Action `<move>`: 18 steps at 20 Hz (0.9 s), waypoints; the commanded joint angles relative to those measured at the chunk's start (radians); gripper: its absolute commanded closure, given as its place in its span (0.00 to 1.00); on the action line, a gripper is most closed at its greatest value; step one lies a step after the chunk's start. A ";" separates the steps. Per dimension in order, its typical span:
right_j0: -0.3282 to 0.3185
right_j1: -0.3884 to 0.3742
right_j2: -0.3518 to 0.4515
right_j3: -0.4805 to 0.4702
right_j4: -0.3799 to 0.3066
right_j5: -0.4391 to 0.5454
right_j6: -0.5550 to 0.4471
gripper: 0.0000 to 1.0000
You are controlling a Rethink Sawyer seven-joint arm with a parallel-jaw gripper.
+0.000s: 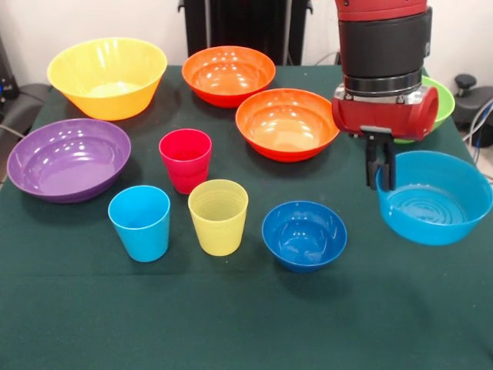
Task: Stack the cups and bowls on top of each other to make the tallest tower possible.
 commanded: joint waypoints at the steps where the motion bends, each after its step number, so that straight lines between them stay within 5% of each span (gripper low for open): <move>1: -0.033 0.016 0.104 0.067 -0.102 -0.005 0.011 1.00; 18: -0.148 0.105 0.135 0.034 -0.257 -0.029 -0.023 1.00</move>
